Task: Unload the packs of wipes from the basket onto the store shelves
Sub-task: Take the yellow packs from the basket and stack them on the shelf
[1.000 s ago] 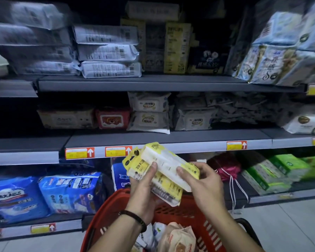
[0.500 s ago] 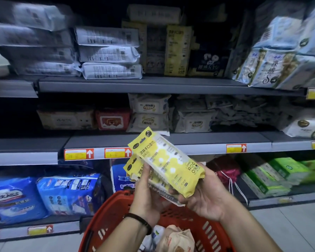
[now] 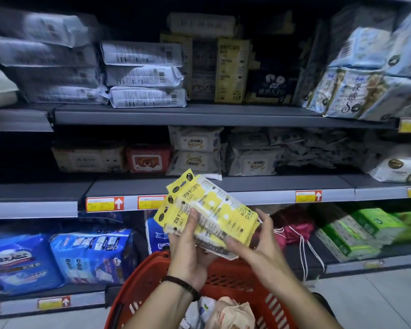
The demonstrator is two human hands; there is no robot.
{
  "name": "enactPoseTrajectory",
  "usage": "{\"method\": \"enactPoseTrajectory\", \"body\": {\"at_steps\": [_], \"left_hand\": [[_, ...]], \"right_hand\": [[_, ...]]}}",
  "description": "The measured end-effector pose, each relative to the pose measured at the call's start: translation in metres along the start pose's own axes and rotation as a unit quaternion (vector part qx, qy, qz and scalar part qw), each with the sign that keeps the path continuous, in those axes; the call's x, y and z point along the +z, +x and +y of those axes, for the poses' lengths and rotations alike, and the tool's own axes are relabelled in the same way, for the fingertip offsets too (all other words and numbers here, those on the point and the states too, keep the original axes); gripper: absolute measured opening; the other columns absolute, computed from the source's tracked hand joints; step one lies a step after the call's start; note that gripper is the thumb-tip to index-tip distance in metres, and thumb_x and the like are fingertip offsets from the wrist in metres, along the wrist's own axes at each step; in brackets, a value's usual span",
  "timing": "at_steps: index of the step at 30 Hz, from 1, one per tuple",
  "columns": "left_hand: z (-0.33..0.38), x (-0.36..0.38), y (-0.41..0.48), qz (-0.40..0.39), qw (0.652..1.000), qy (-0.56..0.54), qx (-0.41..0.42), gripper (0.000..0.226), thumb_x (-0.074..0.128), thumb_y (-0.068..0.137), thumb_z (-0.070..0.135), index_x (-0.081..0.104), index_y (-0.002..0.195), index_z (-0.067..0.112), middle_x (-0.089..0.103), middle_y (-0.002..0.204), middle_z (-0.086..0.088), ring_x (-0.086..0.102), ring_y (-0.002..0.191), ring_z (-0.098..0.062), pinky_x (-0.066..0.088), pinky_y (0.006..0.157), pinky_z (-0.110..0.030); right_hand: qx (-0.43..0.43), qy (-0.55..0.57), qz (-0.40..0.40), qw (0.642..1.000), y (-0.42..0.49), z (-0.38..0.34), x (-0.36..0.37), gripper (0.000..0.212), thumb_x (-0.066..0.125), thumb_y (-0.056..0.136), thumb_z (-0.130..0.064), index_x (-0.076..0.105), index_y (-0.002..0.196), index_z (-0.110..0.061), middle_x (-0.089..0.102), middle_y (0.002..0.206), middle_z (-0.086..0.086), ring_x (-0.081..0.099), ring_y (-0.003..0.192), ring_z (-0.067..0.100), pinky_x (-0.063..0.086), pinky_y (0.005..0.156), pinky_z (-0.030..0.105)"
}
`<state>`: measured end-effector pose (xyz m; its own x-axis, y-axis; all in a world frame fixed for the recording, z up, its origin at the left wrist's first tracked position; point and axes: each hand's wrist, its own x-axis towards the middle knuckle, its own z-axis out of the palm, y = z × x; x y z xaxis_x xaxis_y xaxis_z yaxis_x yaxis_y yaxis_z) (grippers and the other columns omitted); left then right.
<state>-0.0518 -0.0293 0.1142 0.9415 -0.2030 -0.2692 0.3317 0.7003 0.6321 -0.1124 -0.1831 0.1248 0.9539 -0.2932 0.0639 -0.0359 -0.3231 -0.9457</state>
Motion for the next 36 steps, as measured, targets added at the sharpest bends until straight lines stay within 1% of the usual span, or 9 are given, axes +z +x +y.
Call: {"method": "enactPoseTrajectory", "body": {"at_steps": [6, 10, 15, 20, 26, 29, 32, 34, 36], "left_hand": [[0.016, 0.007, -0.014, -0.101, 0.994, -0.014, -0.023, 0.052, 0.056, 0.099, 0.047, 0.062, 0.14, 0.016, 0.07, 0.135, -0.021, 0.064, 0.128, -0.045, 0.052, 0.102, -0.066], [0.039, 0.011, -0.015, -0.143, 0.982, 0.106, 0.07, 0.05, 0.075, 0.089, 0.025, 0.056, 0.134, 0.016, 0.069, 0.132, -0.016, 0.07, 0.12, -0.033, 0.057, 0.096, -0.063], [0.086, 0.021, -0.013, -0.133, 0.922, 0.296, 0.212, 0.075, 0.095, 0.074, 0.027, 0.054, 0.136, 0.021, 0.072, 0.13, -0.008, 0.074, 0.114, -0.03, 0.063, 0.091, -0.051], [0.125, 0.062, -0.011, -0.132, 0.863, 0.385, 0.299, 0.055, 0.086, 0.069, 0.031, 0.063, 0.118, 0.019, 0.079, 0.112, 0.003, 0.076, 0.101, -0.012, 0.065, 0.084, -0.037], [0.17, 0.134, 0.017, -0.064, 0.809, 0.437, 0.388, 0.048, 0.092, 0.073, 0.039, 0.069, 0.114, 0.032, 0.079, 0.105, 0.016, 0.074, 0.095, 0.001, 0.062, 0.085, -0.03], [0.192, 0.171, 0.039, -0.043, 0.77, 0.483, 0.414, 0.044, 0.09, 0.08, 0.036, 0.067, 0.117, 0.032, 0.076, 0.102, 0.018, 0.07, 0.086, 0.011, 0.058, 0.077, -0.015], [0.205, 0.197, 0.067, -0.027, 0.758, 0.516, 0.397, 0.037, 0.085, 0.087, 0.03, 0.067, 0.119, 0.027, 0.077, 0.099, 0.01, 0.077, 0.076, -0.006, 0.067, 0.071, -0.034], [0.211, 0.205, 0.085, 0.01, 0.696, 0.604, 0.389, 0.023, 0.079, 0.092, 0.034, 0.066, 0.11, 0.028, 0.077, 0.096, 0.001, 0.078, 0.073, -0.019, 0.067, 0.069, -0.041], [0.215, 0.207, 0.098, 0.073, 0.569, 0.718, 0.393, 0.031, 0.074, 0.094, 0.041, 0.068, 0.118, 0.022, 0.076, 0.106, -0.007, 0.075, 0.095, -0.027, 0.063, 0.084, -0.039]], "right_hand": [[-0.052, 0.164, 0.084, 0.981, -0.004, 0.0, 0.016, 0.099, 0.097, 0.072, -0.027, 0.042, 0.154, -0.033, 0.069, 0.137, 0.0, 0.066, 0.128, 0.02, 0.055, 0.109, 0.051], [-0.073, 0.178, 0.155, 0.969, -0.006, -0.019, 0.004, 0.098, 0.096, 0.07, -0.041, 0.043, 0.152, -0.041, 0.07, 0.136, -0.004, 0.065, 0.13, 0.018, 0.05, 0.112, 0.058], [-0.135, 0.159, 0.172, 0.963, 0.004, -0.061, -0.027, 0.087, 0.093, 0.074, -0.025, 0.049, 0.148, -0.042, 0.076, 0.125, -0.006, 0.072, 0.118, 0.015, 0.053, 0.11, 0.053], [-0.196, 0.094, 0.163, 0.962, 0.038, -0.111, -0.042, 0.095, 0.084, 0.087, -0.02, 0.031, 0.162, -0.042, 0.062, 0.12, -0.05, 0.057, 0.121, -0.019, 0.044, 0.107, 0.022], [-0.209, 0.085, 0.199, 0.954, 0.111, -0.181, -0.051, 0.077, 0.071, 0.099, -0.022, 0.031, 0.164, -0.034, 0.06, 0.129, -0.033, 0.059, 0.117, -0.016, 0.047, 0.109, 0.023], [-0.209, 0.051, 0.198, 0.956, 0.15, -0.207, -0.06, 0.074, 0.068, 0.102, -0.028, 0.029, 0.164, -0.033, 0.063, 0.133, -0.021, 0.062, 0.122, 0.004, 0.047, 0.111, 0.033], [-0.194, -0.032, 0.18, 0.964, 0.187, -0.226, -0.068, 0.072, 0.062, 0.104, -0.039, 0.024, 0.165, -0.031, 0.059, 0.134, -0.013, 0.057, 0.123, 0.012, 0.044, 0.1, 0.03], [-0.157, -0.125, 0.136, 0.97, 0.211, -0.23, -0.068, 0.067, 0.057, 0.103, -0.052, 0.03, 0.16, -0.029, 0.061, 0.133, -0.009, 0.06, 0.123, 0.021, 0.047, 0.102, 0.036], [-0.103, -0.241, 0.105, 0.959, 0.23, -0.23, -0.067, 0.055, 0.052, 0.101, -0.062, 0.042, 0.144, -0.029, 0.068, 0.126, -0.001, 0.062, 0.12, 0.032, 0.045, 0.105, 0.046]]}}
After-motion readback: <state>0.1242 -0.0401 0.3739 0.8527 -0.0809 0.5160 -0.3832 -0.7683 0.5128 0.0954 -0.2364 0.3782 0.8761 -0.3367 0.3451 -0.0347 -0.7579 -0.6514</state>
